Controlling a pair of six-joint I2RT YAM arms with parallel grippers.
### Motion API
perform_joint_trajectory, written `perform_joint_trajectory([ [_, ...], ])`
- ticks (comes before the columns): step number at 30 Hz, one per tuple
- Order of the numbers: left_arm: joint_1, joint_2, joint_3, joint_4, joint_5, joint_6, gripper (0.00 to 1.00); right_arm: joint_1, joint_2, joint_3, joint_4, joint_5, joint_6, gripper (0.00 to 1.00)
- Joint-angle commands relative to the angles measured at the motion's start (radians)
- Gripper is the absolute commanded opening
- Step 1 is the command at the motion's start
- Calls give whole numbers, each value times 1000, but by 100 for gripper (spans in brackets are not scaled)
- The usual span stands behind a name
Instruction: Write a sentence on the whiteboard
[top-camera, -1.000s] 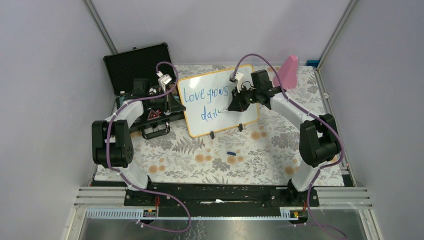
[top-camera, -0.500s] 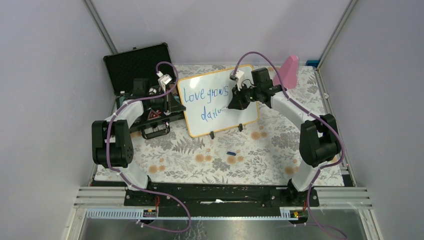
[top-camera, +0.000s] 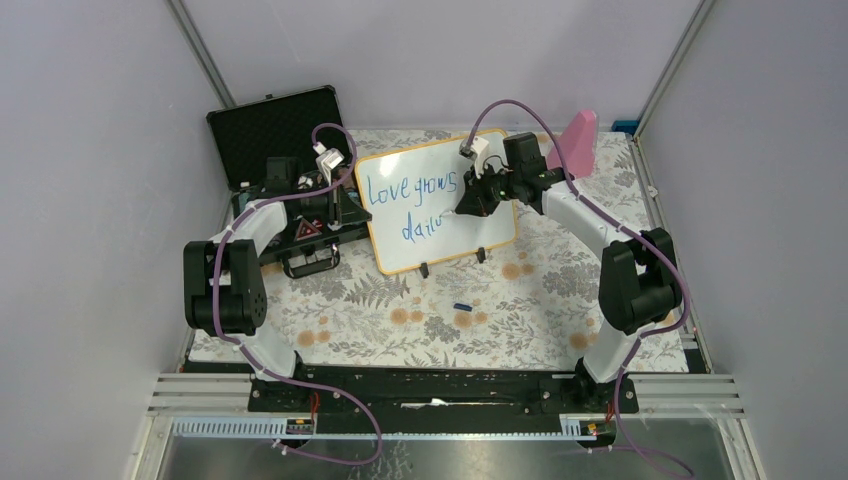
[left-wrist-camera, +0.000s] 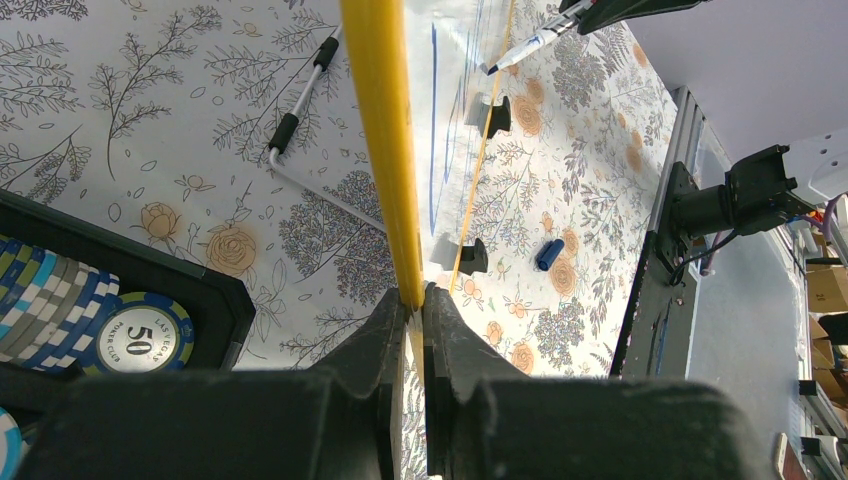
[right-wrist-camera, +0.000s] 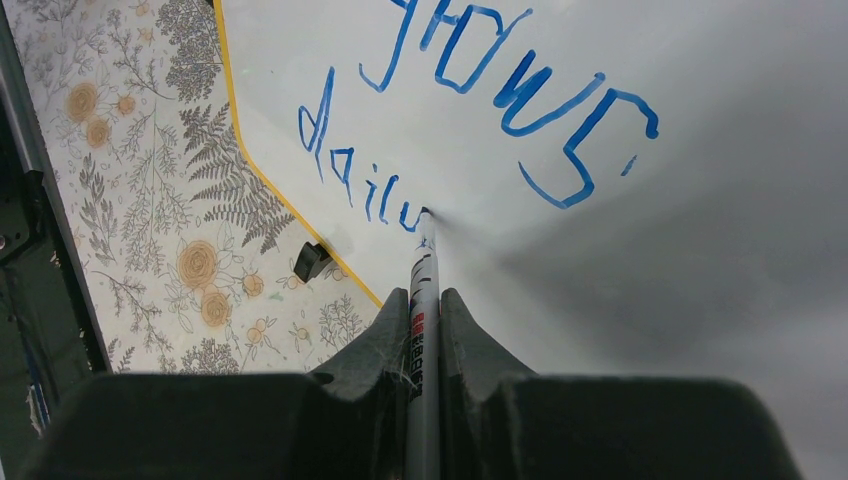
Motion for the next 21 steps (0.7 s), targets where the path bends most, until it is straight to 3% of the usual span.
perform_joint_trajectory([
  [1,-2,-7,39,38,-4,37,0,-13,-3,11,44,30,-8,0],
  [21,-3,-4,41,37,-7,35,0,-13,-18,-52,33,1,-36,0],
])
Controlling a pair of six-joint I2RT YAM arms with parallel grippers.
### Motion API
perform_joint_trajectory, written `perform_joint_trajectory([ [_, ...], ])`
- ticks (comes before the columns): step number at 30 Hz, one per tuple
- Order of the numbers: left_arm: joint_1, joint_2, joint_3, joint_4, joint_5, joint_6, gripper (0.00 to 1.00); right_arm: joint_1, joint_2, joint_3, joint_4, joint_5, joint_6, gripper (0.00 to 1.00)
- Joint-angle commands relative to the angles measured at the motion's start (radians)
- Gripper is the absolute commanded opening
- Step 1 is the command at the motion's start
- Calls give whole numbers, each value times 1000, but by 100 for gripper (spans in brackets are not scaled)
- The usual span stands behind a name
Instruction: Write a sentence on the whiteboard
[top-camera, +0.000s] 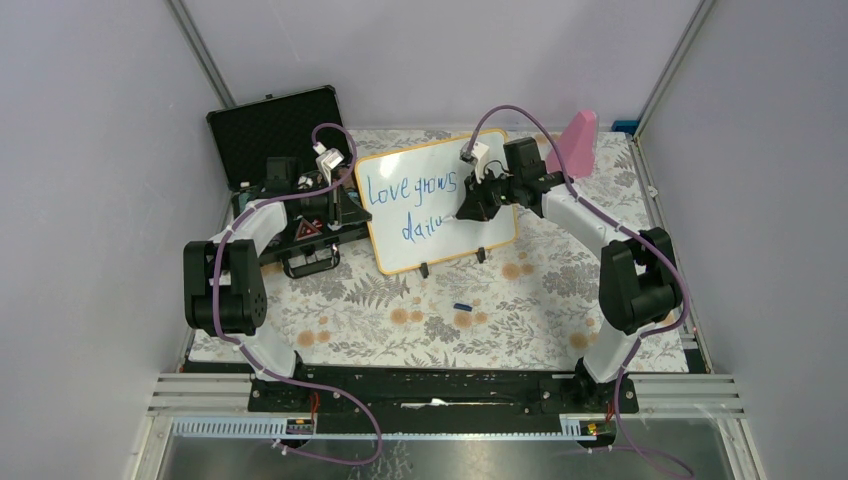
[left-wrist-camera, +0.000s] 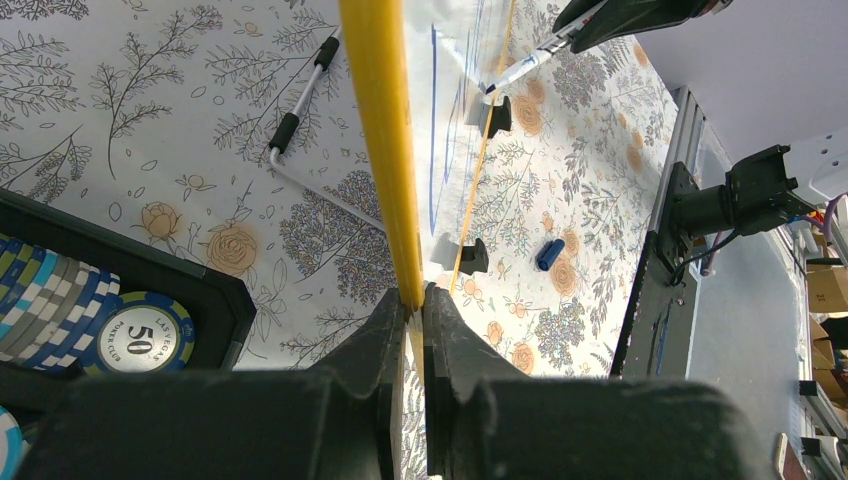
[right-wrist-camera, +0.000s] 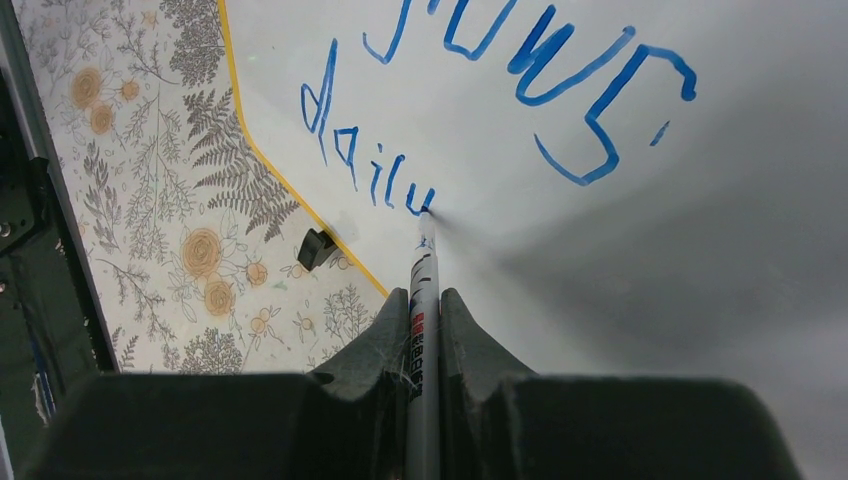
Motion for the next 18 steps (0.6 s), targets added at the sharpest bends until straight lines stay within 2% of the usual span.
perform_joint_trajectory([
  [1,-2,-4,42,38,-6,35,0,-10,-19,-23,21,15,-33,0],
  [18,-2,-2,43,38,-4,37,0,5,-23,-82,24,0,-41,0],
])
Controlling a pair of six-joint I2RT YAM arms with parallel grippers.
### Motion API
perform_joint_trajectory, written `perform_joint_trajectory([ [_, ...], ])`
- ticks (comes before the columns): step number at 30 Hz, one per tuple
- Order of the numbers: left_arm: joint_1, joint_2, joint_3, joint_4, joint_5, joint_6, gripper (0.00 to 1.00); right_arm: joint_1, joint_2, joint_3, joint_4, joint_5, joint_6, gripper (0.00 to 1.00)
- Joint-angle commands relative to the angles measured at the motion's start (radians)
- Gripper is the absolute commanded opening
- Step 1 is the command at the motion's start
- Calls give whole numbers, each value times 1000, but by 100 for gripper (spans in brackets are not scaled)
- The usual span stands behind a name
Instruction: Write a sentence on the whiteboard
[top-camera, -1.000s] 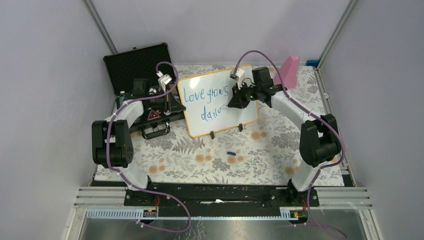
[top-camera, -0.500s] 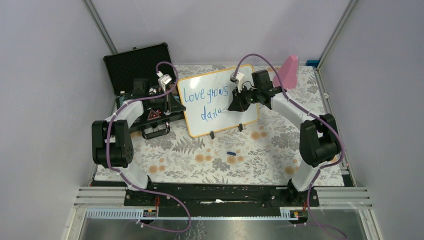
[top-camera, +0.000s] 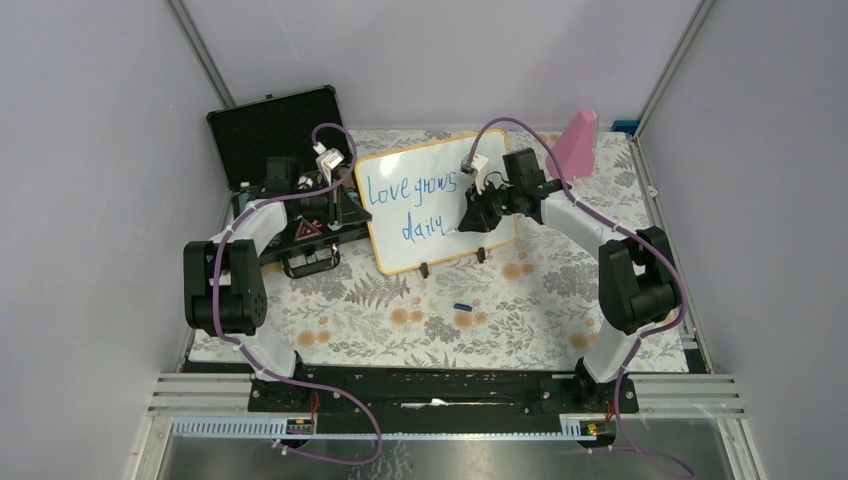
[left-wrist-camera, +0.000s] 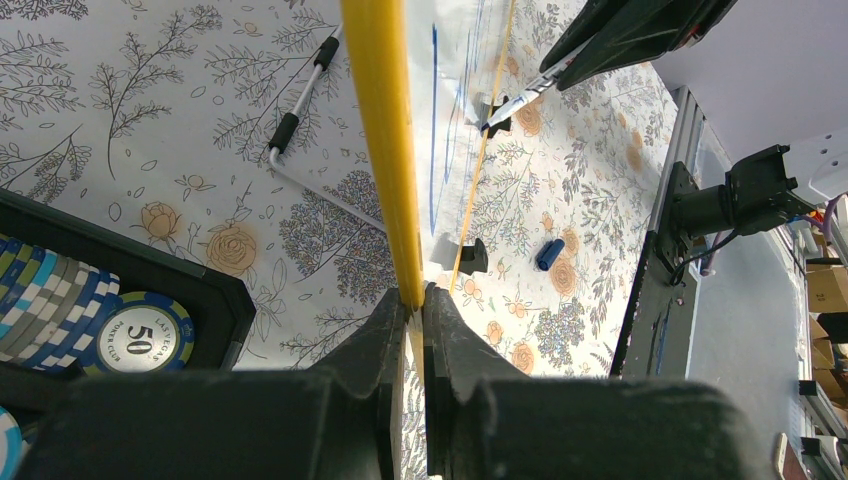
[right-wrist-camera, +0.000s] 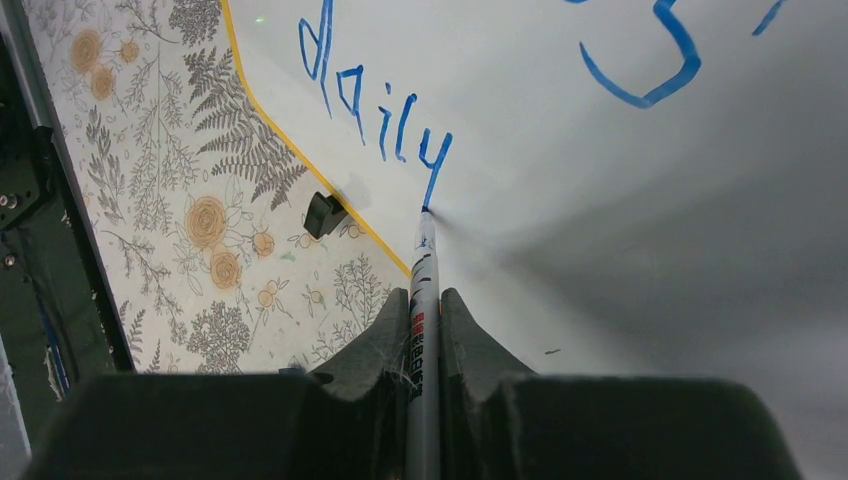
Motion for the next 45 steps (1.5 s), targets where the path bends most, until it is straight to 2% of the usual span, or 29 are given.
perform_joint_trajectory([
  [1,-3,-2,44,38,-5,36,0,7,-22,-17,24,17,-30,0],
  [28,-2,-3,40,39,-4,37,0,57,6,65,26,35,-2,0],
  [45,-3,-8,37,38,-11,38,0,38,-131,-36,-103,-59,-53,0],
])
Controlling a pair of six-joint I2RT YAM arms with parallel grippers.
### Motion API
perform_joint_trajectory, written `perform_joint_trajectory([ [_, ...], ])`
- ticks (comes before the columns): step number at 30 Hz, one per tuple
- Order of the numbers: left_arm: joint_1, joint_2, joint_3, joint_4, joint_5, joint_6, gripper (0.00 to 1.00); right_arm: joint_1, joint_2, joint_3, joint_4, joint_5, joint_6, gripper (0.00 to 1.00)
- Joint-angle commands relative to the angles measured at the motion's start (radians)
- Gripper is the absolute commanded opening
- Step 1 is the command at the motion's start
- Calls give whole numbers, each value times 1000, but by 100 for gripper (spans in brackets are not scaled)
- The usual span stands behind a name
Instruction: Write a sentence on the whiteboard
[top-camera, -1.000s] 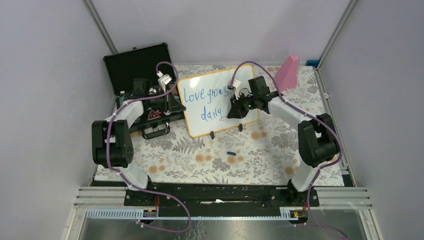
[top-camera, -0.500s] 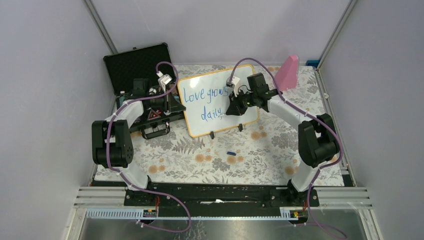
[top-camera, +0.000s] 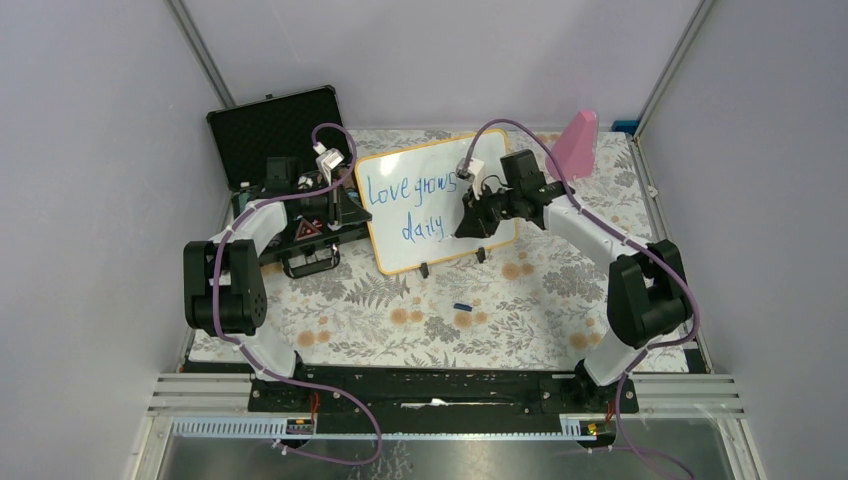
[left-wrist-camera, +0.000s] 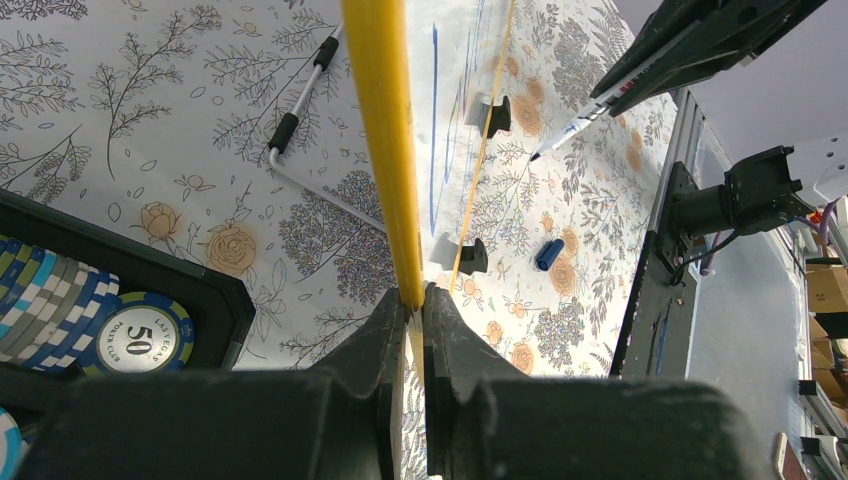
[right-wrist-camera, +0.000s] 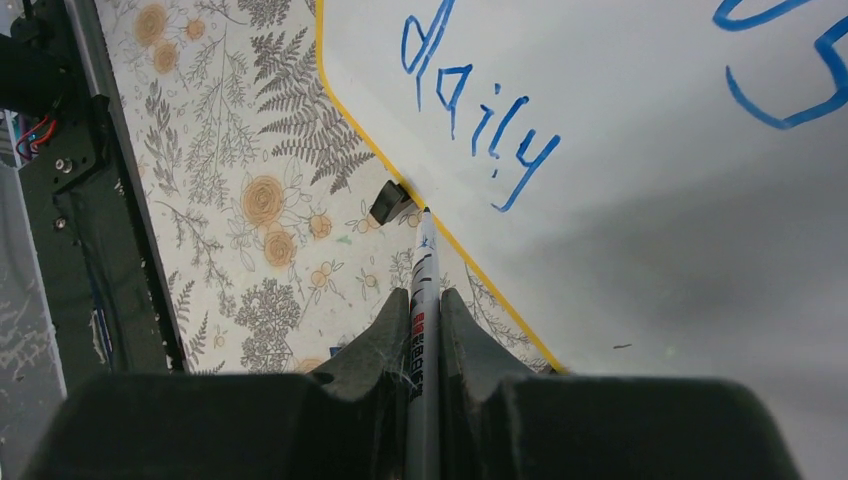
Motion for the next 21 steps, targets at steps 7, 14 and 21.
perform_joint_trajectory([
  [7,-3,-14,34,38,-14,40,0,-81,-85,-62,-44,-22,-28,0],
  [14,-3,-14,31,39,-16,38,0,-138,-72,-78,-40,-13,-43,0],
  [21,-2,-13,30,38,-16,37,0,-137,-37,-69,9,-7,-2,0],
])
